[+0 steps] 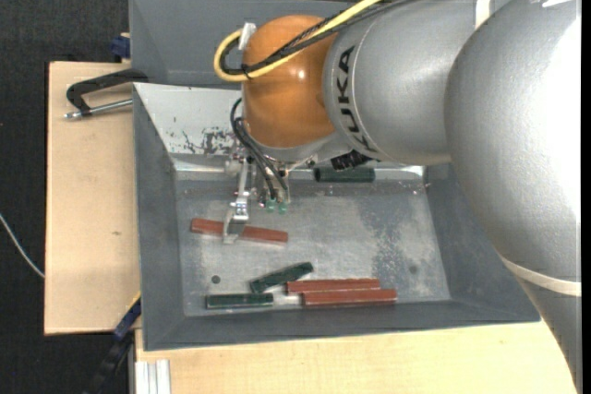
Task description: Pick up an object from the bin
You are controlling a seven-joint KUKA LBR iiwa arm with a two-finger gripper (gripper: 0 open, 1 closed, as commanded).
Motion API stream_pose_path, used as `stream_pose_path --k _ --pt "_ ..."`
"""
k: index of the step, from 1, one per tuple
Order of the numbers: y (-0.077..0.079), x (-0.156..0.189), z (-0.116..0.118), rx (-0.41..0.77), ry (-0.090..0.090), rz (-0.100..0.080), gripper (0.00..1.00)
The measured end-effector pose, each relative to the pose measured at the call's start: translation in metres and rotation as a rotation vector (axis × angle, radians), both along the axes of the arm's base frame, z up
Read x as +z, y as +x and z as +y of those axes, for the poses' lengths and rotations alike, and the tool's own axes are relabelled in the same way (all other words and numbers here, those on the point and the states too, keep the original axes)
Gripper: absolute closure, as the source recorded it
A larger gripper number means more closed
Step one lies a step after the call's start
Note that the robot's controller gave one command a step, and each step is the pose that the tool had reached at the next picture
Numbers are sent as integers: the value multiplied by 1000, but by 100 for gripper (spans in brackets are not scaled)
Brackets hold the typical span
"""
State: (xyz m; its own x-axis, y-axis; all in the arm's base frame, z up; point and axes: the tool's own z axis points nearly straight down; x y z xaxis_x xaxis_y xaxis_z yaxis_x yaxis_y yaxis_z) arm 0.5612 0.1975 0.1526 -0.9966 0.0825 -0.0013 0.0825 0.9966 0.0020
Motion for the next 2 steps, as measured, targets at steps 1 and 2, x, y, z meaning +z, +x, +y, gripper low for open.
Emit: stream_pose_path --k 1,2 --pt "-1 76 2 -14 1 -1 0" --pt "-3 52 -7 5 3 -11 0"
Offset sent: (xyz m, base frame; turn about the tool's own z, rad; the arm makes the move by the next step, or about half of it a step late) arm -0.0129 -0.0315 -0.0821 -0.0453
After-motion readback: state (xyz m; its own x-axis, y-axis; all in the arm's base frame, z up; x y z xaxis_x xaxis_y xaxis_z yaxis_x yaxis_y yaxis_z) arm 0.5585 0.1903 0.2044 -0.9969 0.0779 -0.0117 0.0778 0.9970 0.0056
